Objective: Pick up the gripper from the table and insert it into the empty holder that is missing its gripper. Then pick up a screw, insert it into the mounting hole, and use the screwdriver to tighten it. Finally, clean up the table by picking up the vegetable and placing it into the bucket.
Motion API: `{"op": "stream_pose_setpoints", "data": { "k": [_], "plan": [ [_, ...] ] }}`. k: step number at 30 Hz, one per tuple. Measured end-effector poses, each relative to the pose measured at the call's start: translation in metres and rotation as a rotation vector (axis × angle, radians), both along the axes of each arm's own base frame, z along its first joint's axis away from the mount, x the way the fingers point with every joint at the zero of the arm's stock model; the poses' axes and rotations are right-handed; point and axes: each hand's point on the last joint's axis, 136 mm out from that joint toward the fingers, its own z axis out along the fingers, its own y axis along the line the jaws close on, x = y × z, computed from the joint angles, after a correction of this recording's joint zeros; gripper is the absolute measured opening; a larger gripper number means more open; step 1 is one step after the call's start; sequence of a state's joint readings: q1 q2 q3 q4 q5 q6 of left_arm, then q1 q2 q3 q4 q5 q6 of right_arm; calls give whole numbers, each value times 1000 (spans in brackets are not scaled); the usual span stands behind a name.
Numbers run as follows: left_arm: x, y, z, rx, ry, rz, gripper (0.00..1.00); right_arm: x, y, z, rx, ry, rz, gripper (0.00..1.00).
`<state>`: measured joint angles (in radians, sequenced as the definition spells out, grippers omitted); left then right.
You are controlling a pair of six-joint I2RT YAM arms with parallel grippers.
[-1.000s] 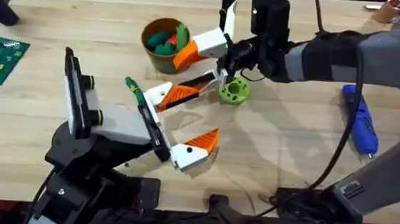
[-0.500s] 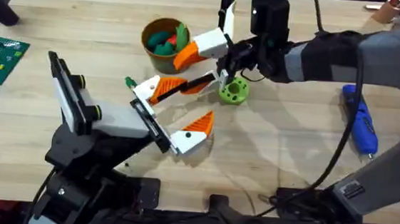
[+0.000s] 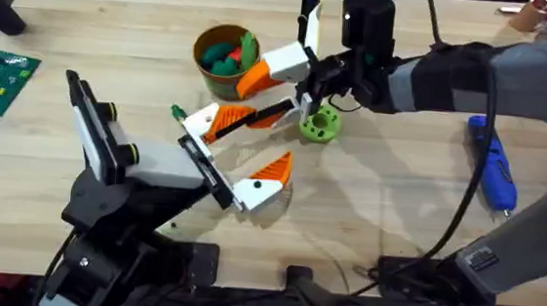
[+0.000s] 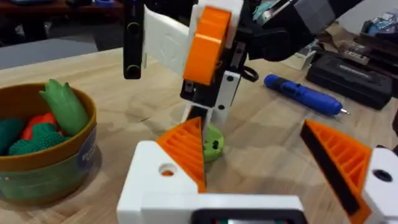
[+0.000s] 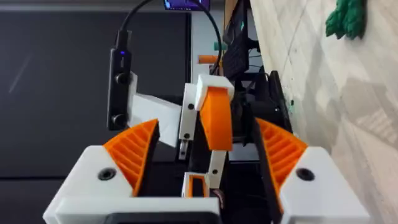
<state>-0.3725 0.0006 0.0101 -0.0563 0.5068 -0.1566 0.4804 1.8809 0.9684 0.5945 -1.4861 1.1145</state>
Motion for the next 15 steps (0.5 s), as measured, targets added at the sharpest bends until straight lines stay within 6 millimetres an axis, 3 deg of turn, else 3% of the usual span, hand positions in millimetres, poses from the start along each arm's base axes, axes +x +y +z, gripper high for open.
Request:
{"op": "stream_pose_setpoints", "data": {
  "k": [11, 15],
  "plan": [
    [-1, -1, 0, 0, 0, -5, 988, -10, 16, -7, -38, 21, -1, 633],
    [-1, -1, 0, 0, 0, -5, 988, -9, 15, -8, -47, 34, -5, 445]
  ]
}}
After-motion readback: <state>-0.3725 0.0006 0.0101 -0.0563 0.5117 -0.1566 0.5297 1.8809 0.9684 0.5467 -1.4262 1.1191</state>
